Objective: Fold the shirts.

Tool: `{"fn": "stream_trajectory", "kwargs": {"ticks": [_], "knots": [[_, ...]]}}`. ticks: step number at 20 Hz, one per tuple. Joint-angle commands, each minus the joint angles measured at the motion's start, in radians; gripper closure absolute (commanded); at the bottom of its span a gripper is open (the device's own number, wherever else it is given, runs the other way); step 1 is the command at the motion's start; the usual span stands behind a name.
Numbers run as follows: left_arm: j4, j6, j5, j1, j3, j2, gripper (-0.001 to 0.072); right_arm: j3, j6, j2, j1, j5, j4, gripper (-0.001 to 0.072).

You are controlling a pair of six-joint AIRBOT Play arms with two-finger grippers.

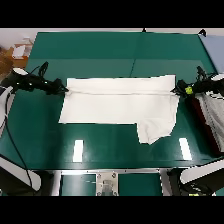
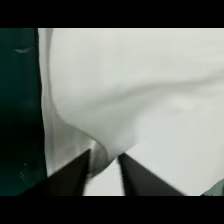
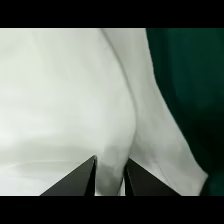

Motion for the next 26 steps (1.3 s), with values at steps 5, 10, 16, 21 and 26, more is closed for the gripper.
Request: {"fn": "stream_trajectory", "kwargs": {"ticks": [5,10,16,21,26], "knots": [[0.145,-0.182,-0.446,0.065,0.095,0.007,0.0153,0.008,0.043,0.150,-0.084,0.265,-0.060,0.0482],[0.198,-0.204,-0.411,0.109,-0.262,0.222,0.0153,-0.387,0.043,0.465,-0.218,0.253,-0.174,0.0482],[0.135,-0.266,-0.018,0.108,-0.823,0.609,0.0152,-0.885,0.145,0.765,-0.346,0.033,-0.158,0.0384],[-0.117,-0.261,0.353,0.107,-1.059,0.692,0.0153,-1.032,0.073,0.778,-0.346,-0.040,-0.016,0.0384],[-0.379,-0.262,0.682,-0.071,-1.105,0.692,0.0154,-1.108,0.072,0.778,-0.346,-0.039,0.008,0.0377]]}}
